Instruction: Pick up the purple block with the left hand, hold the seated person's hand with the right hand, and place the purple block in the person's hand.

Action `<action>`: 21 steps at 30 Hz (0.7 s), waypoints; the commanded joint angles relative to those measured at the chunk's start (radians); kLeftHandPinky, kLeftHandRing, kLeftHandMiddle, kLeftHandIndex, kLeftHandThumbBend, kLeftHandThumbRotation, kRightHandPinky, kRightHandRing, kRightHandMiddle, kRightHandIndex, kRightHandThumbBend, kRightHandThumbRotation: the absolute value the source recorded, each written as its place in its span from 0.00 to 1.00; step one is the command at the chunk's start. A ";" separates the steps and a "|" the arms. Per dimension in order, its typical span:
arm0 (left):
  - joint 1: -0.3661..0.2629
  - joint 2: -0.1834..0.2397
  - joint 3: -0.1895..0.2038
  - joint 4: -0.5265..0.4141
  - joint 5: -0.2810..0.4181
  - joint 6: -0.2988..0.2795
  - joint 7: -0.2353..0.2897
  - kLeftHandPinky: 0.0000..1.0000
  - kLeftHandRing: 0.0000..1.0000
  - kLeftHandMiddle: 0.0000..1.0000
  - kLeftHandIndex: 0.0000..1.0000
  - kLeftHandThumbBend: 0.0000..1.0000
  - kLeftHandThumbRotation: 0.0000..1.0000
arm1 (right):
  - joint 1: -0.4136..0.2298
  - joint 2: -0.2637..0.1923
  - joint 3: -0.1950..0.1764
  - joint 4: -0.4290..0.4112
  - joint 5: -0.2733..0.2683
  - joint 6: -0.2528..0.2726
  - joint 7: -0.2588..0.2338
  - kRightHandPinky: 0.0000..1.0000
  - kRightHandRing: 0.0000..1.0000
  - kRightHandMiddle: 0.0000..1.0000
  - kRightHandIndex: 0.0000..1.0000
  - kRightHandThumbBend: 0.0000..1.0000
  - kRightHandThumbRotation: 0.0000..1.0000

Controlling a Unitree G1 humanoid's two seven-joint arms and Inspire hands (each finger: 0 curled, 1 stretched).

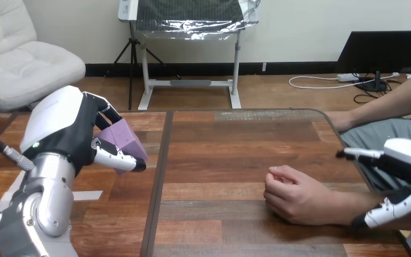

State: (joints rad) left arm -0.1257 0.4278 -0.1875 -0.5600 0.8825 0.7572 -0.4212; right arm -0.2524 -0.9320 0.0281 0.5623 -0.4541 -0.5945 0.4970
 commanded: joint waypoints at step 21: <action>-0.037 -0.002 0.024 -0.025 0.027 -0.003 -0.004 0.11 0.18 0.29 0.44 0.74 0.00 | -0.088 -0.027 0.093 0.054 -0.081 -0.043 -0.047 0.93 0.90 0.92 0.93 1.00 0.47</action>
State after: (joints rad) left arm -0.1257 0.4217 -0.1869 -0.5600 0.8826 0.7576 -0.4295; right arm -0.2643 -0.9440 0.1010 0.5958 -0.5168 -0.6251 0.4785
